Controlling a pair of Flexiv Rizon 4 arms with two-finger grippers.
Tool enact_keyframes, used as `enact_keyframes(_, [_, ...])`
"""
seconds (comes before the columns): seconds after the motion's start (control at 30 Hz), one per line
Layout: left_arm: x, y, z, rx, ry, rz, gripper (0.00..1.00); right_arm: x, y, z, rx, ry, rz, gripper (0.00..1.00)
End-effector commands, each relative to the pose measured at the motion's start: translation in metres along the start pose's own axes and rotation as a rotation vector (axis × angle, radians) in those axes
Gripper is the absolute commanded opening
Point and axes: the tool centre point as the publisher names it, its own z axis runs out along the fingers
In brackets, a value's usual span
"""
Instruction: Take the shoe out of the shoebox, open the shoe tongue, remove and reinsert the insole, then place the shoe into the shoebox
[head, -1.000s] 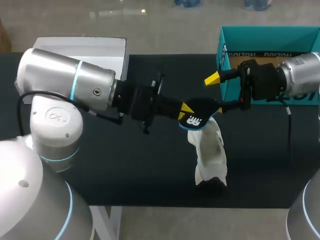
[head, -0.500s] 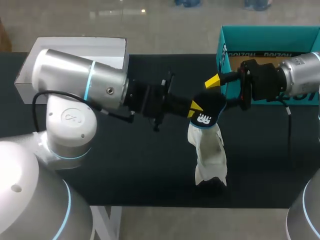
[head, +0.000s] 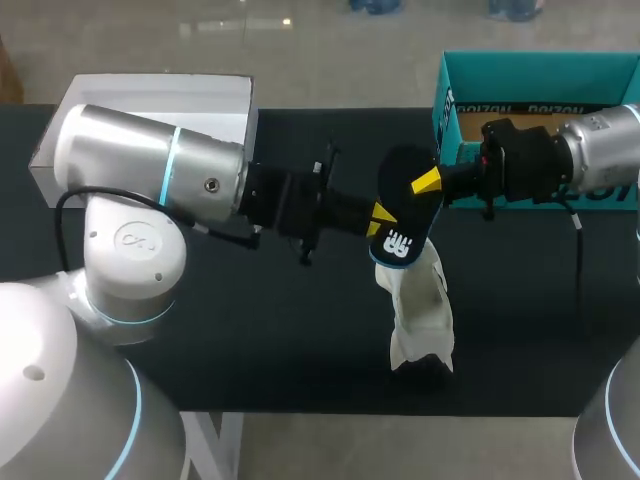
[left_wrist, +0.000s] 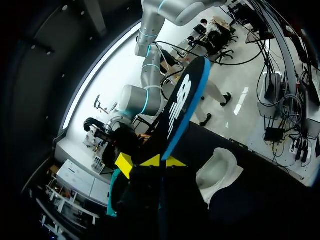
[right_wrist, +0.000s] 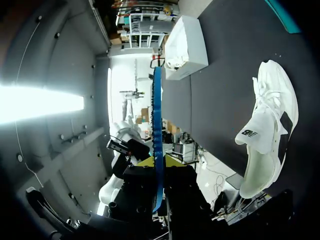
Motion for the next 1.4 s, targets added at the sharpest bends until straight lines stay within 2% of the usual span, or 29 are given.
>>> enact_keyframes(0.03, [0.004, -0.006, 0.002, 0.008, -0.004, -0.007, 0.00, 0.000, 0.000, 0.000, -0.004, -0.001, 0.000, 0.00])
enact_keyframes(0.17, [0.004, -0.009, 0.002, 0.015, -0.007, -0.033, 0.00, 0.000, 0.000, 0.000, -0.004, -0.001, 0.000, 0.00])
enact_keyframes(0.2, [0.003, -0.009, 0.002, 0.011, 0.003, -0.040, 0.17, 0.000, 0.000, 0.000, -0.004, -0.001, 0.000, 0.00])
enact_keyframes(0.23, [0.004, -0.010, 0.001, 0.021, 0.010, -0.059, 1.00, 0.000, 0.000, 0.000, -0.004, -0.001, 0.000, 0.00])
enact_keyframes(0.3, [0.005, -0.010, -0.004, 0.061, 0.036, -0.106, 1.00, 0.000, 0.000, 0.000, -0.004, -0.001, 0.000, 0.00])
enact_keyframes(0.37, [0.006, -0.007, -0.009, 0.081, 0.106, -0.159, 1.00, 0.000, 0.000, 0.000, -0.004, -0.001, 0.000, 0.00])
enact_keyframes(0.47, [0.005, -0.001, -0.022, 0.103, 0.154, -0.210, 1.00, 0.000, 0.000, 0.000, -0.004, -0.001, 0.000, 0.00])
enact_keyframes(0.7, [-0.013, 0.005, -0.055, 0.032, 0.161, -0.132, 1.00, 0.000, 0.000, 0.000, -0.004, -0.001, 0.000, 0.00])
enact_keyframes(0.83, [-0.024, 0.008, -0.063, -0.012, 0.216, -0.057, 1.00, 0.000, 0.000, 0.000, -0.004, -0.001, 0.000, 0.00])
enact_keyframes(1.1, [-0.034, 0.010, -0.057, -0.202, 0.466, 0.179, 1.00, 0.000, 0.000, 0.000, -0.004, -0.001, 0.000, 0.00])
enact_keyframes(1.4, [-0.034, 0.010, -0.057, -0.202, 0.466, 0.179, 1.00, 0.000, 0.000, 0.000, -0.004, -0.001, 0.000, 0.00])
